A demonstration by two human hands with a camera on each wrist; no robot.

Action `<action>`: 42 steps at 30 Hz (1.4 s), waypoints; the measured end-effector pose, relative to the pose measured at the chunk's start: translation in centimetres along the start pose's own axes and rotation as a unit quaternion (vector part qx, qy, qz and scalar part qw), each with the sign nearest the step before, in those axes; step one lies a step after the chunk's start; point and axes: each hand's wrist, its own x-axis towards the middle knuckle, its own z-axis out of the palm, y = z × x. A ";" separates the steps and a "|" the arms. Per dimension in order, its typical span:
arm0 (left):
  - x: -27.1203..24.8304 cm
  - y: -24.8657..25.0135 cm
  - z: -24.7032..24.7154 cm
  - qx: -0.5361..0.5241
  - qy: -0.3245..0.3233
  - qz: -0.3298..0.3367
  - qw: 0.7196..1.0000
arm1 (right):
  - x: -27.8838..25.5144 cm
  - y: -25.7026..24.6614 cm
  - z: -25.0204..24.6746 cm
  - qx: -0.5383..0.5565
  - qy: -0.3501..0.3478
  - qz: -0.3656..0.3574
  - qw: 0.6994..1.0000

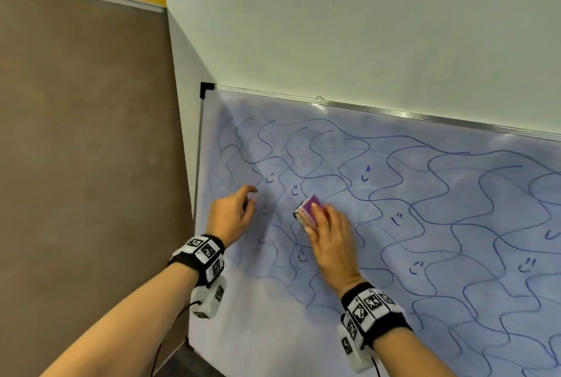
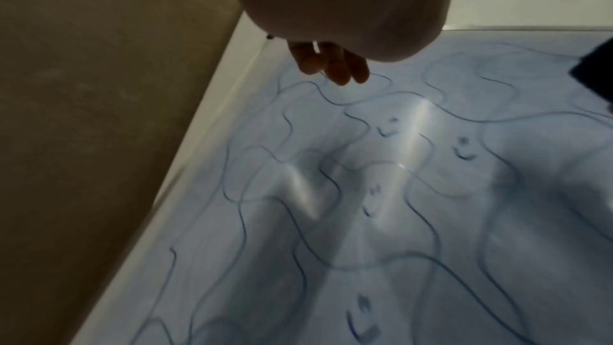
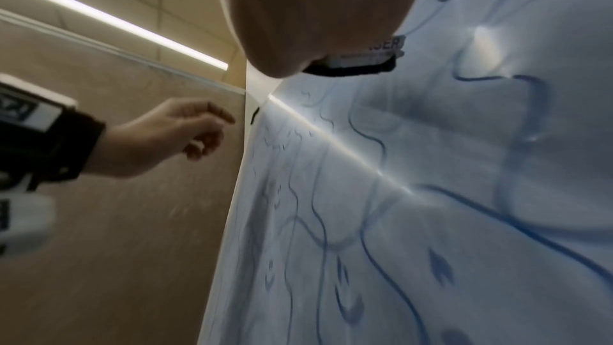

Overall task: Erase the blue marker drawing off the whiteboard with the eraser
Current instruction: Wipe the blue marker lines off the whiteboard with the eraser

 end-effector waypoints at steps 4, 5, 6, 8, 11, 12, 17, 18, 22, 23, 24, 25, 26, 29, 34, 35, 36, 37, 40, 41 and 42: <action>3.8 -4.4 -1.8 -0.029 0.043 -0.063 0.997 | 5.2 -0.9 1.0 0.014 0.020 0.023 0.999; 5.0 -5.5 -2.2 -0.040 0.053 -0.080 0.995 | 6.4 -1.2 1.4 0.011 0.026 0.025 0.999; 6.2 -6.6 -2.5 -0.052 0.061 -0.097 0.992 | 7.6 -1.4 1.8 0.004 0.033 0.021 0.999; 8.3 -8.5 -2.9 -0.073 0.079 -0.123 0.987 | 9.6 -1.8 2.5 -0.008 0.044 0.006 0.999; 10.8 -11.3 -2.8 -0.084 0.081 -0.163 0.980 | 12.2 -2.6 4.0 -0.029 0.065 -0.027 0.997; 11.6 -12.3 -2.7 -0.079 0.076 -0.181 0.977 | 13.0 -3.0 4.6 -0.038 0.076 -0.038 0.996; 14.3 -15.9 -1.8 -0.135 0.049 -0.271 0.952 | 16.5 -4.5 7.1 -0.098 0.085 -0.054 0.990; 14.8 -16.5 -1.6 -0.154 0.047 -0.280 0.946 | 17.3 -4.5 7.6 -0.117 0.087 -0.052 0.988; 16.4 -17.2 -1.0 -0.215 0.038 -0.285 0.934 | 19.5 -3.7 9.1 -0.209 0.091 -0.027 0.973; 16.8 -17.3 -0.8 -0.220 0.028 -0.278 0.935 | 19.8 -3.4 9.6 -0.228 0.096 -0.022 0.969; 17.1 -17.4 -0.6 -0.222 0.019 -0.267 0.938 | 19.8 -3.3 9.9 -0.242 0.103 -0.022 0.965; 17.2 -17.4 -0.4 -0.224 0.010 -0.256 0.940 | 19.6 -3.3 10.4 -0.253 0.107 -0.028 0.961; 17.4 -17.5 -0.1 -0.230 0.005 -0.247 0.941 | 19.3 -3.4 11.1 -0.261 0.107 -0.042 0.959; 17.6 -17.6 0.6 -0.250 0.014 -0.245 0.937 | 17.1 -4.0 12.9 -0.262 0.065 -0.096 0.958; 17.6 -18.4 1.0 -0.242 0.029 -0.227 0.943 | 17.6 -3.5 11.8 -0.266 0.072 -0.108 0.955; 17.6 -18.4 1.0 -0.242 0.026 -0.227 0.943 | 18.4 -3.4 11.3 -0.266 0.088 -0.088 0.956; 17.6 -18.3 1.1 -0.243 0.026 -0.227 0.943 | 19.1 -3.3 11.1 -0.263 0.104 -0.067 0.957; 17.6 -18.3 1.2 -0.244 0.027 -0.229 0.942 | 19.6 -3.4 11.1 -0.259 0.120 -0.048 0.957; 17.6 -18.3 1.3 -0.242 0.030 -0.225 0.943 | 18.7 -4.2 12.6 -0.249 0.133 -0.044 0.958; 17.6 -18.3 1.2 -0.242 0.030 -0.223 0.944 | 17.8 -4.6 13.4 -0.248 0.114 -0.065 0.960; 17.6 -18.3 1.2 -0.242 0.029 -0.222 0.944 | 16.9 -4.8 14.0 -0.249 0.087 -0.087 0.961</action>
